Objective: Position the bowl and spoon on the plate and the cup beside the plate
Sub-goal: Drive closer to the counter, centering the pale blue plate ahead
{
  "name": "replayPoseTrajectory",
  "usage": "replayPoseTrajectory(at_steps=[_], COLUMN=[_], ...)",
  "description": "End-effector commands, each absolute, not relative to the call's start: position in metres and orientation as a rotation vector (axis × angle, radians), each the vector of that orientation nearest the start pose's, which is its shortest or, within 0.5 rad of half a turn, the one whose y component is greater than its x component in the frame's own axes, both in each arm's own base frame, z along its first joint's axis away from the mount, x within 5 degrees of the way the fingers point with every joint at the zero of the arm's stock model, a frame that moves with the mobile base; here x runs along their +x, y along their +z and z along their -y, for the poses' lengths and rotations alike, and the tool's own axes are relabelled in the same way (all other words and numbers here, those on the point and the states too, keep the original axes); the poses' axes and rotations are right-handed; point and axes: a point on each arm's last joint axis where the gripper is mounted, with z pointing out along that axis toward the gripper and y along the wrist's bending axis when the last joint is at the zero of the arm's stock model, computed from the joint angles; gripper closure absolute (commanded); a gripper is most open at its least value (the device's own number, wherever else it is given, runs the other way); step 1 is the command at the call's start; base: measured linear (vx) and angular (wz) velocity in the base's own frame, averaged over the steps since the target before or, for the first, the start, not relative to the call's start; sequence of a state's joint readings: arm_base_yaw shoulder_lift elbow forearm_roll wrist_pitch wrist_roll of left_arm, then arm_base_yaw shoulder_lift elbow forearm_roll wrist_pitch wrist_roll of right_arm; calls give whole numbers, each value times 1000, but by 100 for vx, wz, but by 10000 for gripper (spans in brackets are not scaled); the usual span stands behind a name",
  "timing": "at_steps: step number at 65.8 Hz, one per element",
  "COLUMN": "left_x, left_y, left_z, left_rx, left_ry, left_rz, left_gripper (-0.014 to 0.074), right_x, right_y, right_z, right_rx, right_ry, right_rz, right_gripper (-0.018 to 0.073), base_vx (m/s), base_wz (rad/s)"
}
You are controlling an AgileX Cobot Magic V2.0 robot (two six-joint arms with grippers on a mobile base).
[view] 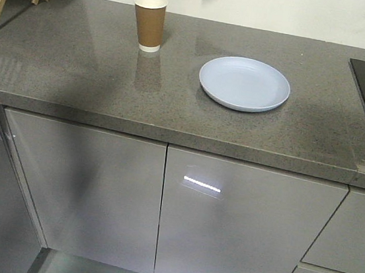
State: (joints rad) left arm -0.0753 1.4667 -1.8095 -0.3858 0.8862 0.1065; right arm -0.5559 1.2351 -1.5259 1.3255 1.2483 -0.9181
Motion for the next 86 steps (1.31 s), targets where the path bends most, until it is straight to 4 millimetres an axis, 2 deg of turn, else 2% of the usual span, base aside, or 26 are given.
replayPoseTrajectory(at_steps=[1, 86], left_x=[292, 292], left_y=[519, 519], left_z=[50, 50], left_rx=[114, 114], left_ry=[-461, -461], left_rz=[-1877, -1877], left_gripper=[602, 602], right_x=[206, 206], right_y=[524, 524], right_z=[29, 29], right_rx=[-359, -359], right_ry=[638, 638], right_rz=[-1575, -1575], right_gripper=[564, 564], base_vx=[5, 6], base_wz=[-9, -1])
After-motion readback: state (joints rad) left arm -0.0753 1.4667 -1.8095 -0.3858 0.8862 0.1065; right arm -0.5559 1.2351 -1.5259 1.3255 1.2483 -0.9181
